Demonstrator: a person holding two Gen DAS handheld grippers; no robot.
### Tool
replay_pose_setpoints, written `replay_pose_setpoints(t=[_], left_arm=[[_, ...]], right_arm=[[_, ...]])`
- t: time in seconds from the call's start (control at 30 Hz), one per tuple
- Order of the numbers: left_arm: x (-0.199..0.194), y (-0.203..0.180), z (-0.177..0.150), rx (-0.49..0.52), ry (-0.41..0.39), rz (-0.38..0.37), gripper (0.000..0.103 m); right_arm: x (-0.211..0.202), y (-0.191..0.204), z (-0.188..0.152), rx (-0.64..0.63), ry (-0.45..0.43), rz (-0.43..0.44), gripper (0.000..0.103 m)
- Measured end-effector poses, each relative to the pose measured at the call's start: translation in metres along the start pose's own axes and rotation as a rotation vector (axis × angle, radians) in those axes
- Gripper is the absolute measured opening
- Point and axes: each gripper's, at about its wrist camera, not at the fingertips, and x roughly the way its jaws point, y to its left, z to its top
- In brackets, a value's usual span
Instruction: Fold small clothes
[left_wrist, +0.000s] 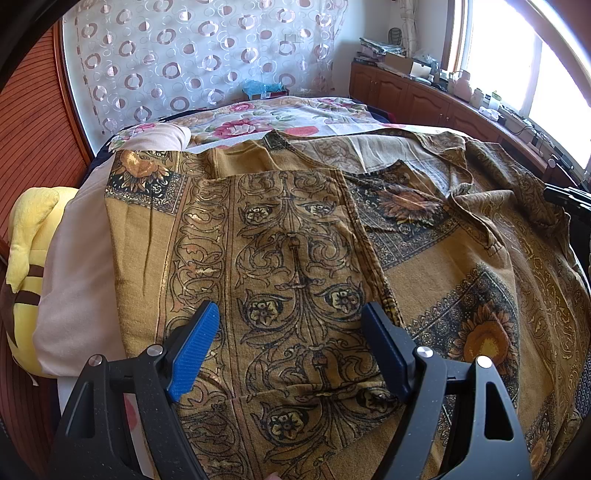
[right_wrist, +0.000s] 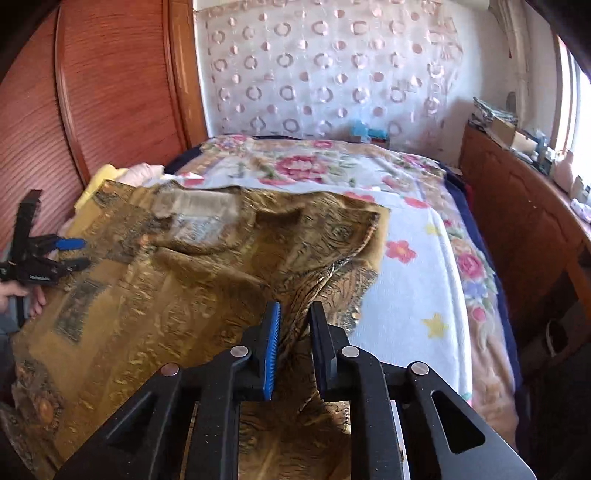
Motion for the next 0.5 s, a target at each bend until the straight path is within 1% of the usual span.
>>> replay_pose_setpoints(t=[0.07, 0.1, 0.13, 0.17, 0.23, 0.27, 0.3, 0.37, 0.5], left_arm=[[0.0, 0.0, 0.0, 0.0, 0.0, 0.0, 0.08], [0.0, 0.0, 0.0, 0.0, 0.0, 0.0, 0.08], [0.0, 0.0, 0.0, 0.0, 0.0, 0.0, 0.08], [0.0, 0.0, 0.0, 0.0, 0.0, 0.0, 0.08], [0.0, 0.0, 0.0, 0.0, 0.0, 0.0, 0.08], [0.0, 0.0, 0.0, 0.0, 0.0, 0.0, 0.08], [0.0, -0.001, 0.0, 0.0, 0.0, 0.0, 0.08], [0.0, 0.0, 0.0, 0.0, 0.0, 0.0, 0.08], [0.0, 0.0, 0.0, 0.0, 0.0, 0.0, 0.08]], right_arm=[[-0.001, 0.003, -0.002, -0.003, -0.007, 0.02, 0.017], [-0.001, 0.004, -0.002, -0.01, -0.004, 0.017, 0.017], [-0.002, 0.004, -0.002, -0.017, -0.001, -0.007, 0.018], [-0.001, 0.003, -0.002, -0.019, -0.001, -0.026, 0.02], [0.003, 0.003, 0.003, -0.011, -0.008, -0.047, 0.03], [0.007, 0.001, 0.007, -0.004, -0.011, -0.055, 0.033], [0.012, -0.002, 0.011, 0.004, -0.01, -0.07, 0.038], [0.022, -0.008, 0.015, 0.03, -0.005, -0.081, 0.04], [0.052, -0.021, 0.024, 0.108, 0.064, -0.046, 0.04]])
